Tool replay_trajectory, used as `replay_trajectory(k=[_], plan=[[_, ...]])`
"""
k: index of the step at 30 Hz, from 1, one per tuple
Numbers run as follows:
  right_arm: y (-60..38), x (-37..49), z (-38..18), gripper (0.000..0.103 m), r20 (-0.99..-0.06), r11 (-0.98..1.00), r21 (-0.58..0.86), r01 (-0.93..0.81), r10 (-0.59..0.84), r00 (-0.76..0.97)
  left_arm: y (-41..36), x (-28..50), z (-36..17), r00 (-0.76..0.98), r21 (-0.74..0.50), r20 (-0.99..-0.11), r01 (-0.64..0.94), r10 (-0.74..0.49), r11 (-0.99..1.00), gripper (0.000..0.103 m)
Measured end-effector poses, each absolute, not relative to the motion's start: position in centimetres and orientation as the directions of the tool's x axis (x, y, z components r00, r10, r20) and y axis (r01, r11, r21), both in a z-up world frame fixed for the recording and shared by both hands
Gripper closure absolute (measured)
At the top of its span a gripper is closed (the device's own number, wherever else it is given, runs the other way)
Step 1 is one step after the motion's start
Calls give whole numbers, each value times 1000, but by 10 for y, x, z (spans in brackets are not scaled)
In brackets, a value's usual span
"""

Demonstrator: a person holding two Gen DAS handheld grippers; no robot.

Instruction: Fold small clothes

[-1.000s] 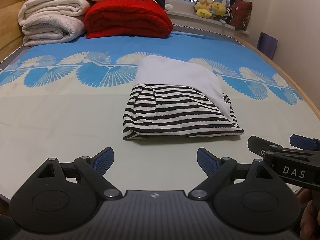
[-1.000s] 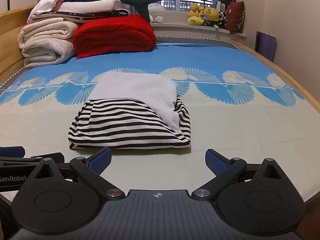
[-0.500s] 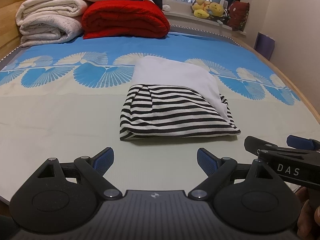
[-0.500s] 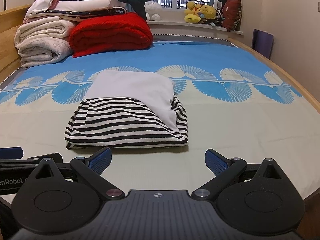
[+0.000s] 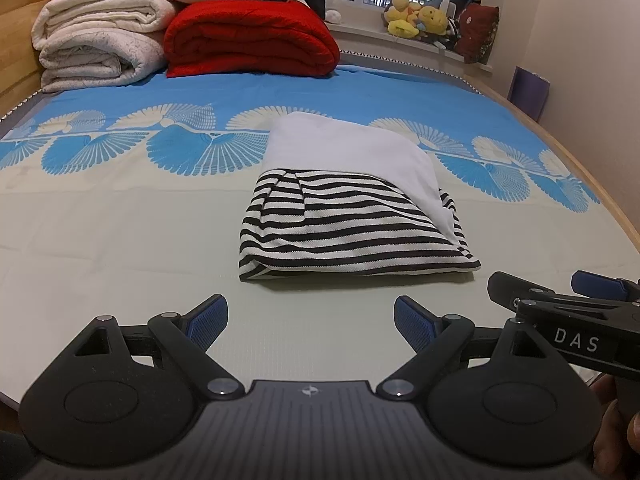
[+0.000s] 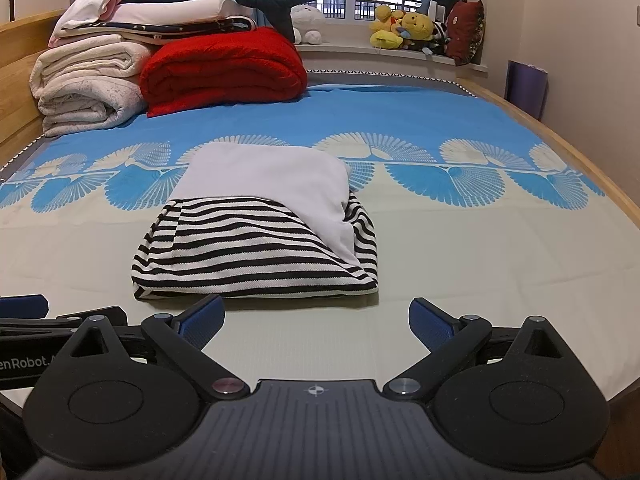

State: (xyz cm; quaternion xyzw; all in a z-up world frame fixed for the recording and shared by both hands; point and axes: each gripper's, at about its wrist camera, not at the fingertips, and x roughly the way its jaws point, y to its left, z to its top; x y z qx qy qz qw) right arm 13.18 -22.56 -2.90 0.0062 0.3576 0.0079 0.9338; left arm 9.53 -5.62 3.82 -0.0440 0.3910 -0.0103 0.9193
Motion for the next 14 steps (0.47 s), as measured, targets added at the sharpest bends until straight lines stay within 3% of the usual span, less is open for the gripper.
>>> replay_trajectory(k=[14], plan=[[-225,132,-29,5,-668,1000,17,-9,18,744,-60,95,38,692,-92,-720,-23,-51,995,10]])
